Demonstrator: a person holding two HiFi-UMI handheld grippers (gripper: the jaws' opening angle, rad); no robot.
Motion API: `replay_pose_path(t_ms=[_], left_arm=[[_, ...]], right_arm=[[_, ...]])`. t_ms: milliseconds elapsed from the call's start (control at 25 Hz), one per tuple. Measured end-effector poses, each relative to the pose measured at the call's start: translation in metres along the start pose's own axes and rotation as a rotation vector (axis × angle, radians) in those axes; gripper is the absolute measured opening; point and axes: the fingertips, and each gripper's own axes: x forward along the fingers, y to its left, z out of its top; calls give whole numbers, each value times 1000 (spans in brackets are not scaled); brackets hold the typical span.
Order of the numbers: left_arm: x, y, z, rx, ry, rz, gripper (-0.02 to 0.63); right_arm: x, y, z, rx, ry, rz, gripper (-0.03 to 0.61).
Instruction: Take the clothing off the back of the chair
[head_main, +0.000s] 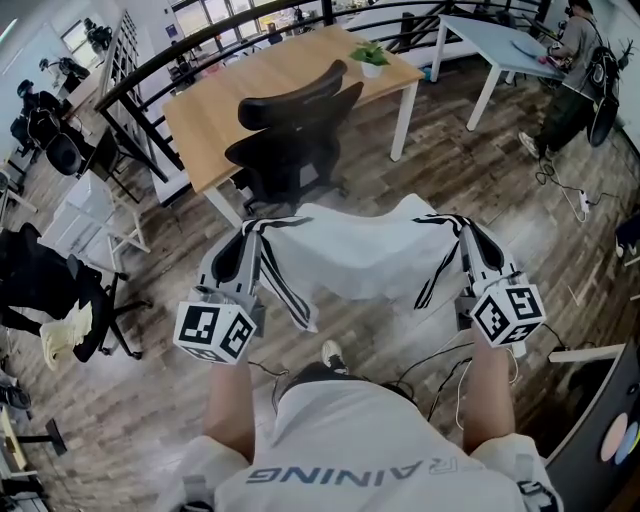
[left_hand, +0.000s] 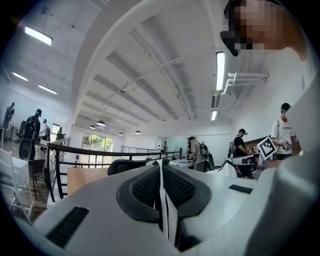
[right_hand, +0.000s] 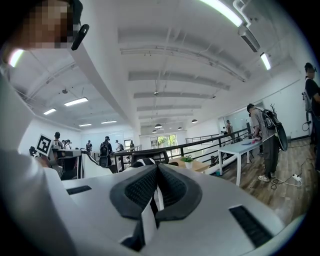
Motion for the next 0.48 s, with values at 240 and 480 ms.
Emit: replay_pose_path(t_ms=[240, 480], left_arm=[[-6, 0, 2, 1, -3, 11, 48], [-12, 1, 4, 2, -9, 18, 48]], right_arm=[[0, 6, 2, 3, -4, 14, 25], [0, 11, 2, 1, -6, 23, 25]])
